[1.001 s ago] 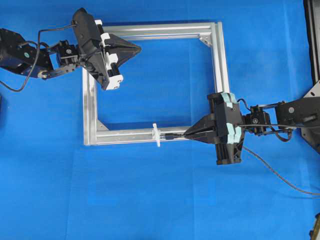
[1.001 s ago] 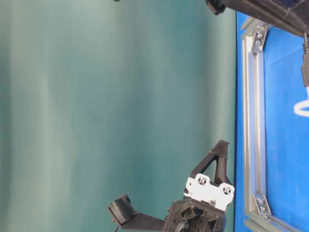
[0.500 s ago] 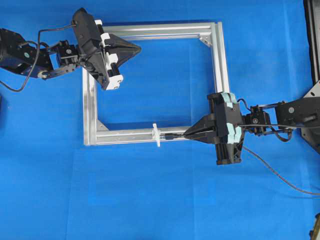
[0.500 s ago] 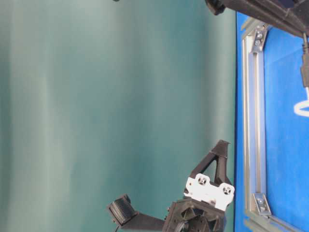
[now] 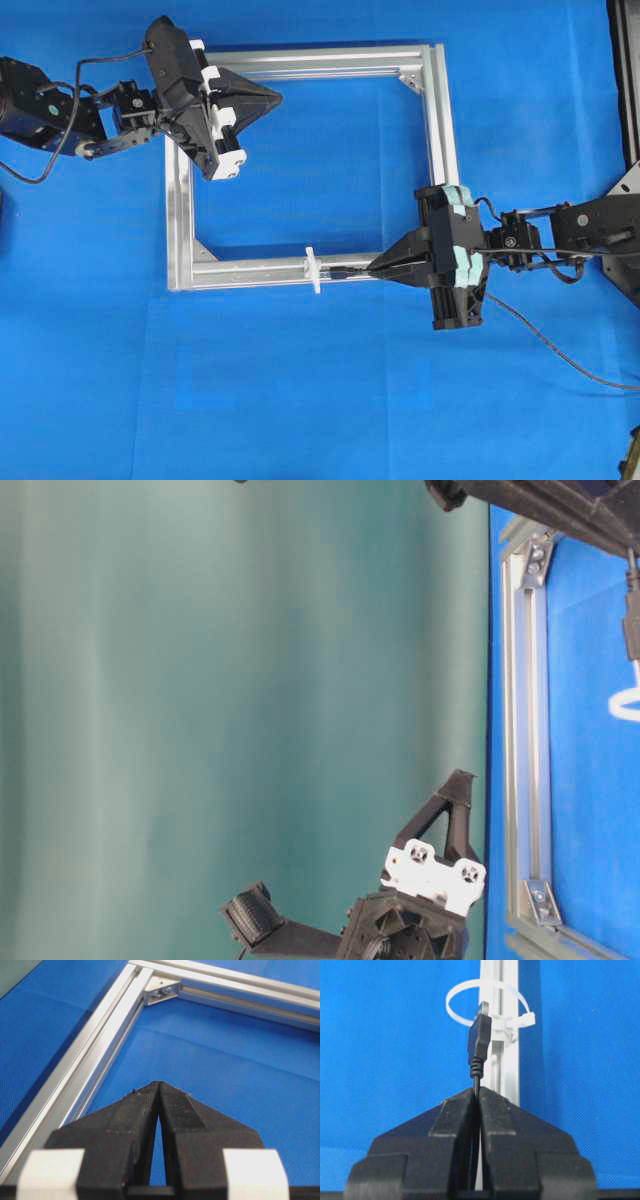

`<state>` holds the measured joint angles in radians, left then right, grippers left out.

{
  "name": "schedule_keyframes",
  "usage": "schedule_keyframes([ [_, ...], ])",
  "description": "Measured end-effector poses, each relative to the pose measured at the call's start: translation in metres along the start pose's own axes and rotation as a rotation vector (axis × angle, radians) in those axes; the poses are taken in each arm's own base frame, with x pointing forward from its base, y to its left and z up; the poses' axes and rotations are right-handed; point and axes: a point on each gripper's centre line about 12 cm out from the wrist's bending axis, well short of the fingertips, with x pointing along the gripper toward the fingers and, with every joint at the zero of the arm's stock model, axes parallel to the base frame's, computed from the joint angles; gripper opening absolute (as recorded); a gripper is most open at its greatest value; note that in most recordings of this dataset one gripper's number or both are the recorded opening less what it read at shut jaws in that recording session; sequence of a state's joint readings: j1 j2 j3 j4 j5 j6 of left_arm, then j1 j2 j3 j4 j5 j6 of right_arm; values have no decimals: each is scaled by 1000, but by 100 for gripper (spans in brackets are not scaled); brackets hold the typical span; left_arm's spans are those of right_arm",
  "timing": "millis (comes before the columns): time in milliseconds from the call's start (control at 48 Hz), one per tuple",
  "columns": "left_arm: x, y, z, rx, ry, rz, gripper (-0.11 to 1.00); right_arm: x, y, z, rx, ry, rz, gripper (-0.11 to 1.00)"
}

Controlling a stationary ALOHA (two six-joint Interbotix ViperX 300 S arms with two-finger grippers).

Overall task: Insert the wire through the string loop located in the center.
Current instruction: 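Push the USB plug through the white zip-tie loop with the right gripper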

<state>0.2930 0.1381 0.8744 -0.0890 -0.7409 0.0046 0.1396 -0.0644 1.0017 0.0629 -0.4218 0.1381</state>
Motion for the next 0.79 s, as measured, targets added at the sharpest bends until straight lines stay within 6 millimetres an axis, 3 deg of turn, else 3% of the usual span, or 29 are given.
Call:
schedule_keyframes([
  [521,0,1,0,0,0,1,0,2,1,3,0,-6,1,-3],
  [792,0,0,-1,0,2,0,0,24,2,9,-1,-3,1,-3],
])
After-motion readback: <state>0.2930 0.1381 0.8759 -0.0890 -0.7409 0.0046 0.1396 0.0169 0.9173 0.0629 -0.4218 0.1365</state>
